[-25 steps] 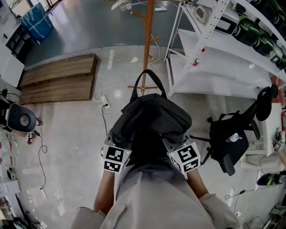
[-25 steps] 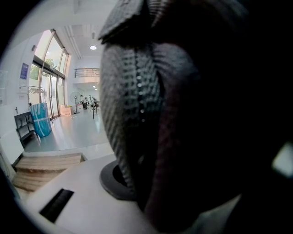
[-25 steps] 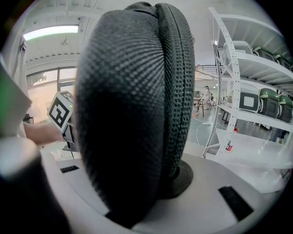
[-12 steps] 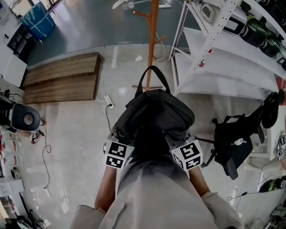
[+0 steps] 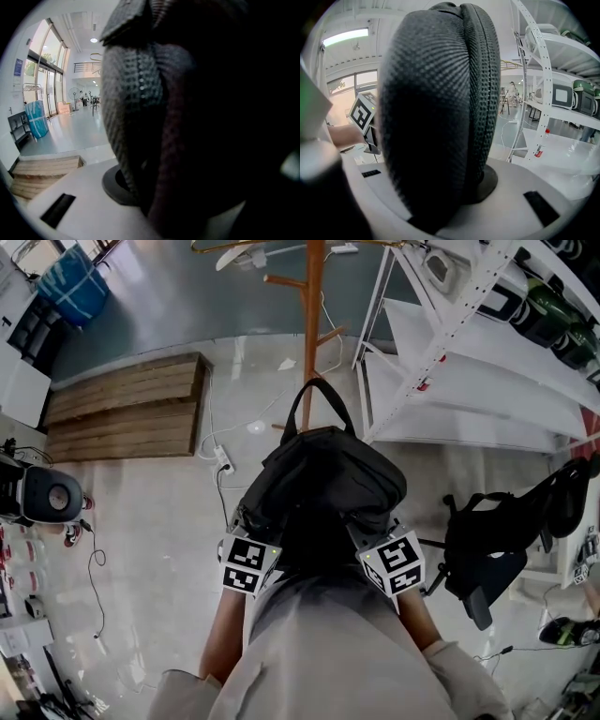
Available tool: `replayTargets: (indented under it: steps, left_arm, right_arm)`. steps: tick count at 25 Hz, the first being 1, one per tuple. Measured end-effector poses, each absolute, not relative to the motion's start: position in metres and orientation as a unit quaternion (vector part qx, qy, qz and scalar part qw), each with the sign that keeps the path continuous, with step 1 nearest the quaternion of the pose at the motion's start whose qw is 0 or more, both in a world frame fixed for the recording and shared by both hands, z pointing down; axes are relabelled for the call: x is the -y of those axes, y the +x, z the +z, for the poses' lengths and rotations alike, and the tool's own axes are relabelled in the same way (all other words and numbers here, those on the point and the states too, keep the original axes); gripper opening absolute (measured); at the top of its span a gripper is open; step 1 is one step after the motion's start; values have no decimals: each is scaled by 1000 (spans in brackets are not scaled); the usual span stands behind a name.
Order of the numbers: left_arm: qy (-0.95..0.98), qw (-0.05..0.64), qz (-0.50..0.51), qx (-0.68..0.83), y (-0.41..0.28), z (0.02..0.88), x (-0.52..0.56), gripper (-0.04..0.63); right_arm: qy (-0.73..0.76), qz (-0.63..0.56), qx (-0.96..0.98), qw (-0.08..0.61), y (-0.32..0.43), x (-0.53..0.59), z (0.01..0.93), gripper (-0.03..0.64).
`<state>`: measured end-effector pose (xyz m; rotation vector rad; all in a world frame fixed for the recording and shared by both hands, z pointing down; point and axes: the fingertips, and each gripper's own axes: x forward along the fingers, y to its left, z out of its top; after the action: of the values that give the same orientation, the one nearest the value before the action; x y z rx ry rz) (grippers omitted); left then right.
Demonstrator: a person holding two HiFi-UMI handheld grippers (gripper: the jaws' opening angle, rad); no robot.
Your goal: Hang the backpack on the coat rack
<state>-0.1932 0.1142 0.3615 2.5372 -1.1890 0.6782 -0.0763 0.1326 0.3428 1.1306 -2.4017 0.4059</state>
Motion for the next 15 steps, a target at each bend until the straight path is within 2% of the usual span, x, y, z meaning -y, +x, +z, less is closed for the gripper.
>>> replayTargets:
  steps: [15]
  left_arm:
    - [853, 167, 261, 420, -143, 395, -37, 130]
  right_arm:
    - [370, 179, 881, 235, -24, -47, 377, 104]
